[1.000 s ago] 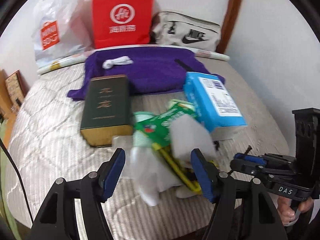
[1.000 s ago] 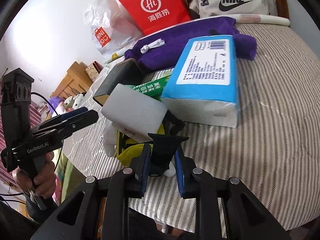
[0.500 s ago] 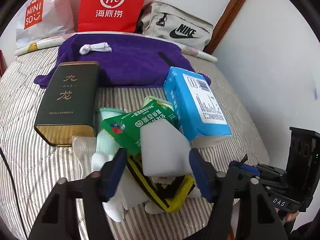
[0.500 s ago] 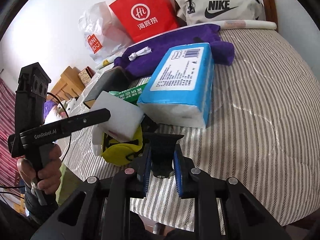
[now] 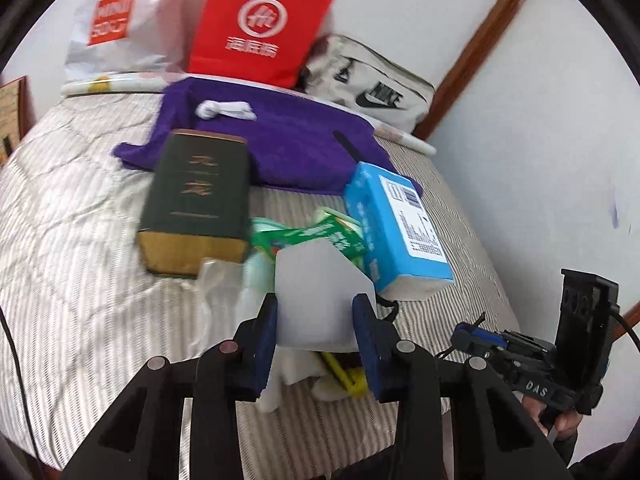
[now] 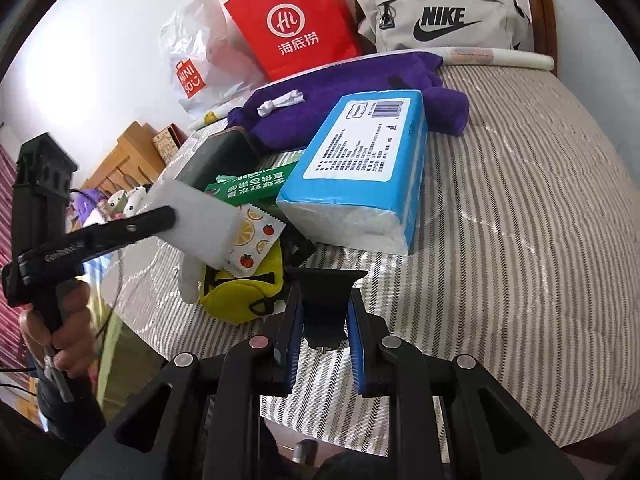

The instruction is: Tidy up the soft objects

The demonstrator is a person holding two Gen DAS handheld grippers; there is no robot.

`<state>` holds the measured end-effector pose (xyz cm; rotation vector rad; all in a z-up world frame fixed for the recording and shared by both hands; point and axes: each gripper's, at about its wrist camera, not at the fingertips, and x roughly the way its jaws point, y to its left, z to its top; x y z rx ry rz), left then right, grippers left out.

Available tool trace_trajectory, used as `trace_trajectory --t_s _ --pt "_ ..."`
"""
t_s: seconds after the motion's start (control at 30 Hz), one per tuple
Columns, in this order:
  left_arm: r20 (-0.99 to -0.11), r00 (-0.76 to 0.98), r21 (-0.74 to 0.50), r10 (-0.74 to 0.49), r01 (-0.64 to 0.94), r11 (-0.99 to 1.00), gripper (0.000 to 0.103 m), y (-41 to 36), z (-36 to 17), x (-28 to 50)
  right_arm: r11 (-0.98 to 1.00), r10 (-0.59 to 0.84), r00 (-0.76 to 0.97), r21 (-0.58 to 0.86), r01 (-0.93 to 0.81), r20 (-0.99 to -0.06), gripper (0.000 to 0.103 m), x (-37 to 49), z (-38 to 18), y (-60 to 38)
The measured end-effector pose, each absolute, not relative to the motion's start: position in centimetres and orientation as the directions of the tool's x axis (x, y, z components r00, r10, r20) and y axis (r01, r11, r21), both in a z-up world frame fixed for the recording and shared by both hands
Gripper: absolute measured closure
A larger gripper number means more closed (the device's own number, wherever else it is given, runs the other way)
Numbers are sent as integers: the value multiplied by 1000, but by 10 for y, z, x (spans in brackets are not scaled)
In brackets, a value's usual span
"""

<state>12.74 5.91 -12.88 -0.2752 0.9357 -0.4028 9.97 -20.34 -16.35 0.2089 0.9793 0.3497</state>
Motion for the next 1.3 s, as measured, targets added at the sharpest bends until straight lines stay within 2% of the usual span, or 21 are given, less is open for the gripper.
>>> trace_trajectory --t_s 0.53,0.83,1.3 --pt "-700 609 -421 -374 71 904 68 131 -116 113 938 347 534 283 -201 -771 82 103 -145 -199" --pt "-681 629 -429 -374 71 900 68 136 -96 127 941 337 572 261 -214 -748 82 118 -114 -196" --pt "-703 618 -396 -351 70 916 68 127 -84 184 948 317 625 226 -223 -713 82 183 -75 -198"
